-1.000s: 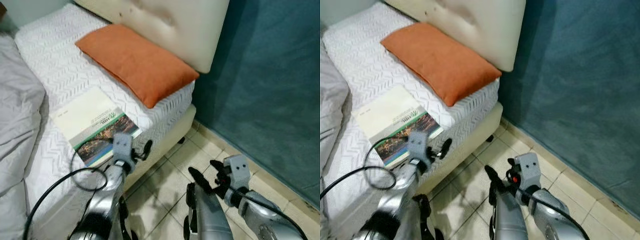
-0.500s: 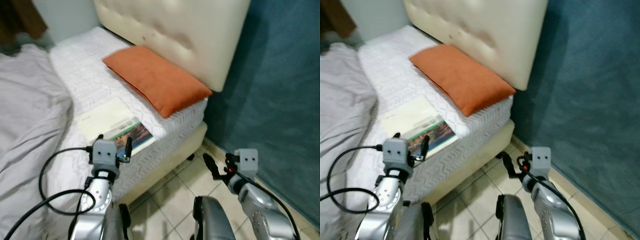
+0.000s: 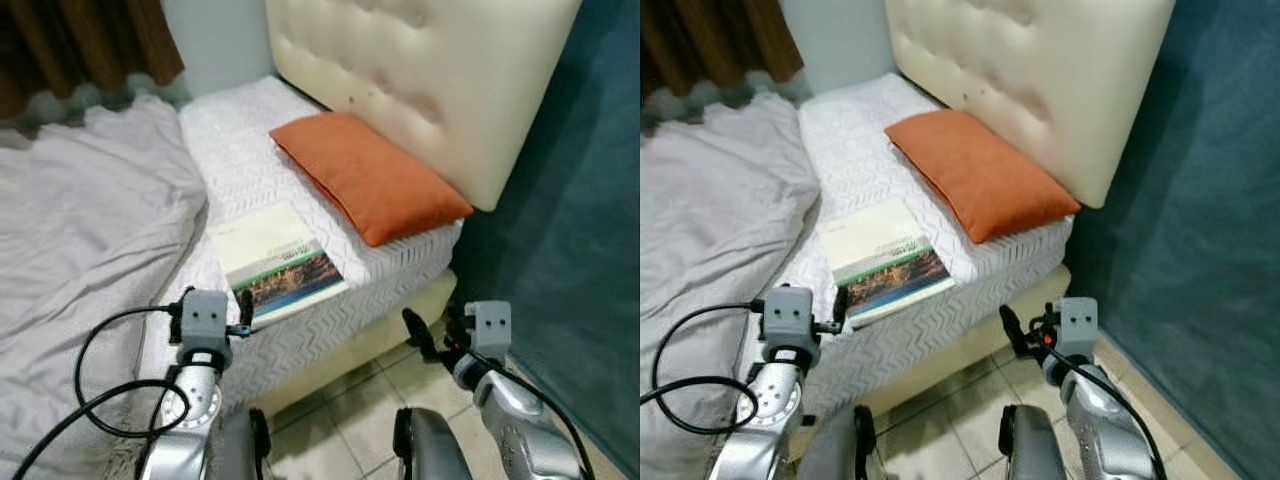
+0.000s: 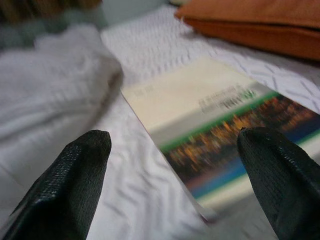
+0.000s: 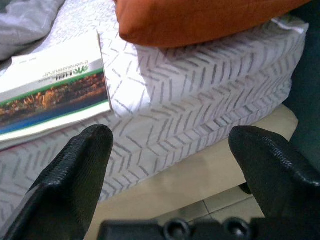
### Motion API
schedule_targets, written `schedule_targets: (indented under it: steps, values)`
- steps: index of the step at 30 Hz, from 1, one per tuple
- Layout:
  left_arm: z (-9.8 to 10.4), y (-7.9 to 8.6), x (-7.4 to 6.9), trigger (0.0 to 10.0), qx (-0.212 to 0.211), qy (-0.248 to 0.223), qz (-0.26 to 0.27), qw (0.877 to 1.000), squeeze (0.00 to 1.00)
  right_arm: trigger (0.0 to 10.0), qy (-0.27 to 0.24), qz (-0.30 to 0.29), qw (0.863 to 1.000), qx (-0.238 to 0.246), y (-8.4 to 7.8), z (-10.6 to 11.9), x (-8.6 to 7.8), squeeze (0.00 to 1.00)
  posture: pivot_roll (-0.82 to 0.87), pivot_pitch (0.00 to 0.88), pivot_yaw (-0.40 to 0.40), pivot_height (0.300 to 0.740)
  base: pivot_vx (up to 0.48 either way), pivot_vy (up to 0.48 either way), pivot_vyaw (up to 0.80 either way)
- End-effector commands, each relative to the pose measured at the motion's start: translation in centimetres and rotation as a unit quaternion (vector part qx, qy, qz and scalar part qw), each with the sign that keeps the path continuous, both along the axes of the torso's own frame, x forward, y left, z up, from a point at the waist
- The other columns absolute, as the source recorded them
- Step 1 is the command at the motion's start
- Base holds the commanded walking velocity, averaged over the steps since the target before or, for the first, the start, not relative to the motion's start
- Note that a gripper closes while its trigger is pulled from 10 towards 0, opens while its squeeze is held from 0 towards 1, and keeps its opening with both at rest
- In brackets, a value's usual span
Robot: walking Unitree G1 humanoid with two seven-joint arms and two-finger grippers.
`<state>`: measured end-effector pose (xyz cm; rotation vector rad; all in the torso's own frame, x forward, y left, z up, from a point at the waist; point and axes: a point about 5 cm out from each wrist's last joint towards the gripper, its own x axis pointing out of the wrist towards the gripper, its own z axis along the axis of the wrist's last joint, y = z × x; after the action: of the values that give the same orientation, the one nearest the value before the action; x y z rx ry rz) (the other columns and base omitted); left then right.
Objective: Clean up the room
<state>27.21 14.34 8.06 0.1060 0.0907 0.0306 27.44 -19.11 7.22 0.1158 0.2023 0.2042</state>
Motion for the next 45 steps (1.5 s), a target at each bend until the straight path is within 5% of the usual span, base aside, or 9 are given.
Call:
schedule_targets:
  steps: [1,10,11,12,28,29,45]
  values:
    - [-0.7,0.6,-0.1,10.0,0.002,0.022,0.011,1.000,0.00,10.0,0.004,0.005,1.000,0.006,0.3,-0.4,-0.3,0.00,-0.08,0.029,0.019,0.570,0.000,0.000,0.49]
    - [-1.5,0.3,0.0,10.0,-0.018,0.036,0.029,0.999,0.03,10.0,-0.008,0.033,0.999,-0.015,0.7,-0.6,-0.7,0.00,-0.08,0.032,0.005,0.574,0.000,0.000,0.48]
    - [-1.5,0.4,-0.1,10.0,-0.024,0.036,0.030,0.999,0.77,10.0,-0.009,0.035,0.999,-0.015,0.8,-0.5,-0.7,0.00,-0.08,0.032,0.005,0.574,0.000,0.000,0.49]
    - [-1.5,0.6,-0.2,10.0,-0.033,0.034,0.032,0.998,1.00,10.0,-0.010,0.038,0.999,-0.015,0.9,-0.5,-0.7,0.00,-0.08,0.032,0.005,0.574,0.000,0.000,0.48]
    - [-0.7,0.2,-0.3,10.0,-0.027,0.010,0.014,0.999,1.00,10.0,-0.036,0.097,0.995,-0.014,3.3,0.2,0.2,0.00,-0.04,0.043,-0.009,0.582,0.000,0.000,0.41]
    - [-0.6,0.4,-0.2,10.0,-0.022,0.007,0.011,1.000,0.00,10.0,-0.038,0.104,0.994,0.006,3.7,0.4,0.2,0.00,-0.04,0.044,-0.008,0.587,0.000,0.000,0.00]
    - [-0.1,0.7,0.5,10.0,-0.025,0.001,0.005,1.000,0.00,10.0,-0.038,0.096,0.994,0.028,3.7,0.3,0.5,0.00,-0.05,0.042,0.002,0.662,0.000,0.000,0.00]
